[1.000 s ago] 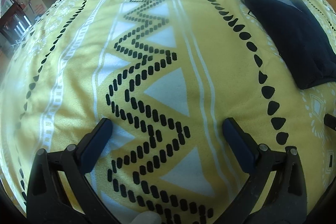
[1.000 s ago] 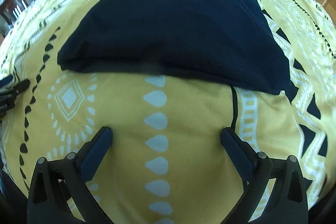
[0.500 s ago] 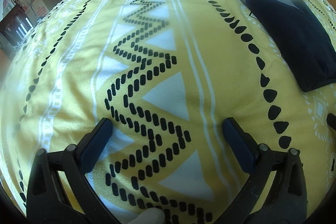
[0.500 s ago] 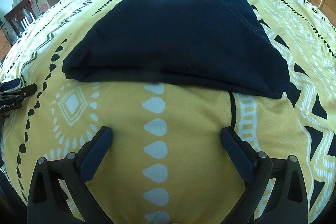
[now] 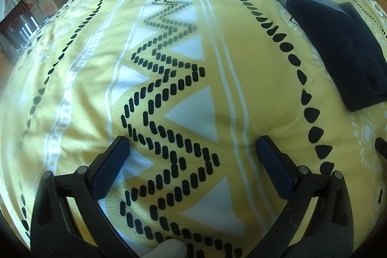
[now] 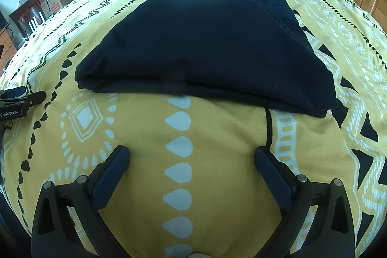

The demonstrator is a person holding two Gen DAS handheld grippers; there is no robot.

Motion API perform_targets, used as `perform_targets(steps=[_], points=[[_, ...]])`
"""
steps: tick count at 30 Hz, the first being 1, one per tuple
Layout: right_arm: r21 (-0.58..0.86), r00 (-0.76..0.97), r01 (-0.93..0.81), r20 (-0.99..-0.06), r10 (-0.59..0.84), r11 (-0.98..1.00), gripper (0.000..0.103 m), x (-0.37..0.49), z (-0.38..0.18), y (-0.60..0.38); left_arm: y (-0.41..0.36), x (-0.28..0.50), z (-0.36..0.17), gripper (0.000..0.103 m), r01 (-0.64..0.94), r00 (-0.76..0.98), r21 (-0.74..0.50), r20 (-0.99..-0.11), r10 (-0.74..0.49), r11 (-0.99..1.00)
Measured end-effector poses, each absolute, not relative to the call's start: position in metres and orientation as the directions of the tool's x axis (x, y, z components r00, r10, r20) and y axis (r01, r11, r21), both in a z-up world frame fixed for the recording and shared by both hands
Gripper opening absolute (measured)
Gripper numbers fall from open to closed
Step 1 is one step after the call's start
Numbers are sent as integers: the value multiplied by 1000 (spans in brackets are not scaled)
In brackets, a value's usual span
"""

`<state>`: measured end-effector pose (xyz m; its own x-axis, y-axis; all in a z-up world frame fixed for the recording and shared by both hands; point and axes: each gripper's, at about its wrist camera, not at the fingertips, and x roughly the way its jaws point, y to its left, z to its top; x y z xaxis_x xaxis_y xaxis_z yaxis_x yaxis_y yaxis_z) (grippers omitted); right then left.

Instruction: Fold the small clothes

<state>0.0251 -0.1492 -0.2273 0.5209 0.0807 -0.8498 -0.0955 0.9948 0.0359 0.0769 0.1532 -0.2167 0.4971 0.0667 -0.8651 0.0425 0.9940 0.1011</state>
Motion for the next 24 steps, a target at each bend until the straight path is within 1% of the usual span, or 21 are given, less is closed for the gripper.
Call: perform_targets(steps=[3,7,12,20,24], points=[[35,522,-96,-849,80,995,103,23,-227,-148,157,80,-216,103,39,489,75,-871,46,996],[32,530,-97,-845,79,995,103,22,-227,-148,153,80,-217,103,38,501,101,-862,68,994],[31,533,-97,-843,78,995,103,21,-227,-148,152,76,-219,103,43,536,106,-842,66,993],[35,528,-100,-845,83,994,103,23,-225,-149,155,76,-217,103,43,528,89,-848,53,995],[41,537,-99,-839,88,994,103,20,-214,-152,156,75,-214,103,49,527,91,-848,51,995]])
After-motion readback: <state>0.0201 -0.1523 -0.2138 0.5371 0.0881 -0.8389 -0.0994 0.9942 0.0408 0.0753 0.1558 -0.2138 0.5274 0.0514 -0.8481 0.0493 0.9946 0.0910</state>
